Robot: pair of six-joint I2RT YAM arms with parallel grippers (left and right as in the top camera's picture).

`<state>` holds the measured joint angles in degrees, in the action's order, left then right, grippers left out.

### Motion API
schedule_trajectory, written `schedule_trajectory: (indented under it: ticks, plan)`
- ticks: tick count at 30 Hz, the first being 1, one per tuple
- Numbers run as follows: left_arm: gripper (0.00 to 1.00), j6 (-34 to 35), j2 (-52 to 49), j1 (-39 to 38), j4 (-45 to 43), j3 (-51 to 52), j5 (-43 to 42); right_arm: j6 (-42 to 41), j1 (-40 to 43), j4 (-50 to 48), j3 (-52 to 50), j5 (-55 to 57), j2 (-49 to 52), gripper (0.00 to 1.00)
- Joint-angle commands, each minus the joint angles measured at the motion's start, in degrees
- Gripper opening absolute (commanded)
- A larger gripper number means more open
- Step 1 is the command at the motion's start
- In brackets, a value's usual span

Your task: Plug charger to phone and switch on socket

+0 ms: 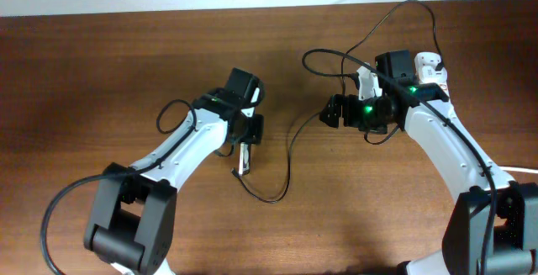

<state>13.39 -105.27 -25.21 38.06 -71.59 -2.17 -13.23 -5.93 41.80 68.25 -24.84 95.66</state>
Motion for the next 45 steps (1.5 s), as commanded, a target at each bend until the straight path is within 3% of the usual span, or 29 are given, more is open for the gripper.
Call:
schedule_trajectory:
  ticks: [1, 4, 11, 14, 16, 19, 21, 25, 29, 33, 35, 37, 41, 45]
  plan:
    - [0.00, 0.98, -2.73, -1.77, -0.33, 0.31, 6.36, 0.59, 0.11, -0.04, 0.17, 0.76, 0.20, 0.99]
    - [0.00, 3.96, -4.15, -2.12, -0.28, 0.31, 7.61, 0.59, 0.11, -0.04, 0.17, 0.76, 0.20, 0.99]
    - [0.04, 3.96, -7.82, -2.16, -0.90, 0.31, 7.61, 0.59, 0.11, -0.04, 0.17, 0.76, 0.20, 0.99]
    - [0.15, 3.96, -7.87, -2.19, -1.25, 0.31, 7.58, 0.59, 0.11, -0.04, 0.17, 0.74, 0.20, 0.99]
    - [0.08, 3.98, -7.89, -2.19, -1.33, 0.31, 7.56, 0.59, 0.11, -0.04, 0.17, 0.74, 0.20, 0.99]
    - [0.08, 3.96, -7.89, -2.19, -1.33, 0.31, 7.56, 0.59, 0.11, -0.04, 0.17, 0.76, 0.20, 0.99]
    - [0.00, 3.96, -7.89, -2.16, -1.33, 0.31, 7.58, 0.59, 0.11, -0.04, 0.17, 0.74, 0.20, 0.99]
    - [0.00, 3.93, -7.08, -1.46, 1.38, -2.82, 6.82, 0.59, 0.11, -0.04, 0.17, 0.74, 0.20, 0.99]
    - [0.00, 3.67, -4.02, 4.26, 5.55, -9.46, -7.17, 0.59, 0.11, -0.04, 0.17, 0.76, 0.20, 0.99]
    - [0.00, 0.59, -2.27, 16.76, 2.78, -9.99, -43.17, 0.59, 0.11, -0.04, 0.17, 0.76, 0.20, 0.99]
    - [0.00, 0.02, -2.27, 22.62, 1.33, -9.64, -53.86, 0.59, 0.11, -0.04, 0.17, 0.74, 0.20, 0.99]
    - [0.00, 0.09, -2.27, 25.14, -1.73, -8.22, -56.70, 0.59, 0.11, -0.04, 0.17, 0.74, 0.20, 0.99]
    - [0.00, 6.54, -2.27, 29.64, -17.59, 2.25, -64.70, 0.59, 0.11, -0.04, 0.17, 0.76, 0.20, 0.99]
    - [0.00, 6.29, -2.27, 30.27, -25.88, 10.78, -66.38, 0.59, 0.11, -0.04, 0.17, 0.76, 0.20, 0.99]
